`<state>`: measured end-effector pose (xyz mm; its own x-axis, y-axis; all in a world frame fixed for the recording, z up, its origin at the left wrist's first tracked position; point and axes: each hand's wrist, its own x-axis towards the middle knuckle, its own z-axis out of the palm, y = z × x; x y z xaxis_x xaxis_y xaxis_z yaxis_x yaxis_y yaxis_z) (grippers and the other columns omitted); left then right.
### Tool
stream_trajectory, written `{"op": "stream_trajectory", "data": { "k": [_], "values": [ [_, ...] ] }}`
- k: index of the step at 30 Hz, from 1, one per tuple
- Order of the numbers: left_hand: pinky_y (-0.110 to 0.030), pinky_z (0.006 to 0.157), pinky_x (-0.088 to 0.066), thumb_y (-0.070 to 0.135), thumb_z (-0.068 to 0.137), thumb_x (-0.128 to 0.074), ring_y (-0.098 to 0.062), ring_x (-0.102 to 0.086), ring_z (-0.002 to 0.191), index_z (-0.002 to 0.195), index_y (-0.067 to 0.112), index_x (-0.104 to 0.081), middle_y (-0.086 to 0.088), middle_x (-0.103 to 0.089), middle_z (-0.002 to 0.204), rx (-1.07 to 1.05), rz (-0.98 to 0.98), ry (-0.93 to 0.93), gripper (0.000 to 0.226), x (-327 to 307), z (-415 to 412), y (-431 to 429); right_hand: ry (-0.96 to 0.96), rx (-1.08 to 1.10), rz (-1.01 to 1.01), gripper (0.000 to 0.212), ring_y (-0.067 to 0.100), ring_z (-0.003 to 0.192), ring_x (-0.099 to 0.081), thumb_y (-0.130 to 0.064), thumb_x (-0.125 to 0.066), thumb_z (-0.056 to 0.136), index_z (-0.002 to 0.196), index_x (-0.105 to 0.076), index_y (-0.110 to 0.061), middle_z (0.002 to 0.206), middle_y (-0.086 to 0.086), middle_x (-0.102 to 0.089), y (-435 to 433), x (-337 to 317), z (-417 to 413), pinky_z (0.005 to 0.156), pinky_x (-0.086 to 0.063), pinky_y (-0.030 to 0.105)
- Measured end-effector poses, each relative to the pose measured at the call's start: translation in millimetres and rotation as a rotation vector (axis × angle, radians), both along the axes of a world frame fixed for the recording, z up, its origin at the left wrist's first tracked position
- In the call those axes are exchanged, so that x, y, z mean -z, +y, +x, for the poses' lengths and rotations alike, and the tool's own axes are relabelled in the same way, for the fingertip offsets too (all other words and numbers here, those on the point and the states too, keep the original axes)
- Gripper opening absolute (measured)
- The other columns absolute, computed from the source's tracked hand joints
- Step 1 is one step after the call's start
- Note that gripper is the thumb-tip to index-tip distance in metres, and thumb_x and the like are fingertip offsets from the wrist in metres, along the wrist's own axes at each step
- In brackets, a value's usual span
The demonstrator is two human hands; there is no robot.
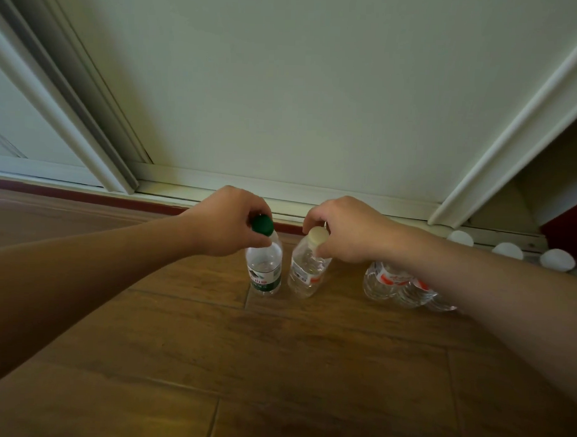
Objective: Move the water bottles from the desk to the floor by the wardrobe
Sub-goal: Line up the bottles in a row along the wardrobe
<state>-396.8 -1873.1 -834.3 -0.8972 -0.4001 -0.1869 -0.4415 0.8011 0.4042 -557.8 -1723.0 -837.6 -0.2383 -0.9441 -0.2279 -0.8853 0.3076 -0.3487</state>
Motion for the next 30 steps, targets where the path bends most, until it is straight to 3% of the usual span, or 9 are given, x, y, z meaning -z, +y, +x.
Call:
{"op": "stream_trajectory", "data": {
  "k": [13, 23, 30],
  "values": [
    [-0.024, 0.077, -0.056, 0.04, 0.081, -0.079, -0.007, -0.062, 0.081, 0.111, 0.023, -0.069, 0.01, -0.067, 0.091, 0.004, -0.003, 0.039, 0.036, -1, -34, 23, 0.022, 0.137, -0.034, 0.033, 0.007, 0.081, -0.057, -0.043, -0.074, 0.079, 0.108, -0.07, -0.026, 0.096, -0.01, -0.064, 24, -6, -20, 0.068, -0.051, 0.028],
    [-0.02, 0.061, -0.045, 0.046, 0.079, -0.079, -0.006, -0.06, 0.074, 0.102, 0.022, -0.071, 0.012, -0.065, 0.083, 0.034, 0.018, 0.067, 0.035, 4, -63, 35, 0.081, 0.189, -0.01, 0.034, 0.008, 0.079, -0.057, -0.053, -0.073, 0.077, 0.1, -0.07, -0.028, 0.088, -0.013, -0.063, 39, -5, -39, 0.072, -0.045, 0.032],
    [-0.029, 0.073, -0.057, 0.049, 0.079, -0.078, -0.007, -0.061, 0.078, 0.105, 0.021, -0.07, 0.01, -0.066, 0.087, 0.061, 0.015, 0.067, 0.04, 6, -77, 43, 0.081, 0.217, -0.003, 0.034, 0.006, 0.075, -0.054, -0.053, -0.073, 0.077, 0.099, -0.07, -0.028, 0.083, -0.015, -0.061, 46, -4, -50, 0.071, -0.039, 0.032]
  ]
}}
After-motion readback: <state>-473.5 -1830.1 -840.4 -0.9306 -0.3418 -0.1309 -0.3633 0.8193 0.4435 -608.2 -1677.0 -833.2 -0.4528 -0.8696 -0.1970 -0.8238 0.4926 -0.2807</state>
